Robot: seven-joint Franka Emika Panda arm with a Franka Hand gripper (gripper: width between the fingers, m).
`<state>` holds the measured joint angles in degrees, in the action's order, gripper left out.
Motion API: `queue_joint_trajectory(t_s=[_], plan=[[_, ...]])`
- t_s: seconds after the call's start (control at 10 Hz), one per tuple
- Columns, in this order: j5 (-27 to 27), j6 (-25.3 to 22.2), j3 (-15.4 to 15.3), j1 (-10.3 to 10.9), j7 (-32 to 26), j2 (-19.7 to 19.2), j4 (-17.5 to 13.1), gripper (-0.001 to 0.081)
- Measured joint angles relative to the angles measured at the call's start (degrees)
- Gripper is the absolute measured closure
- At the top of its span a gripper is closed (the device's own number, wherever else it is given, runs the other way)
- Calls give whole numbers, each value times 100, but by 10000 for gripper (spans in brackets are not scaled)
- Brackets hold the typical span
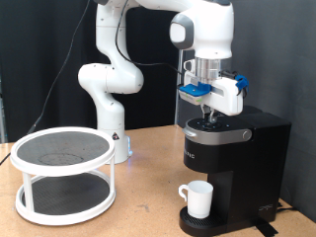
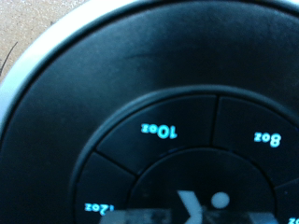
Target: Make a cup of coffee with the keurig machine
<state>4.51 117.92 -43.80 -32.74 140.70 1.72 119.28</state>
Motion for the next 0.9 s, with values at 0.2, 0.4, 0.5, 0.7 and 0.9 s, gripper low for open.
queue_joint_trajectory(t_s=[0.2, 0.4, 0.5, 0.7, 0.9], plan=[[-83, -93, -45, 0, 0, -47, 8, 806], [-95, -138, -50, 0, 0, -89, 6, 806], [-96, -220, -51, 0, 0, -115, -28, 806], [-113, -571, -51, 0, -8, -256, -209, 806], [-191, -938, -51, 0, -9, -463, -443, 806]])
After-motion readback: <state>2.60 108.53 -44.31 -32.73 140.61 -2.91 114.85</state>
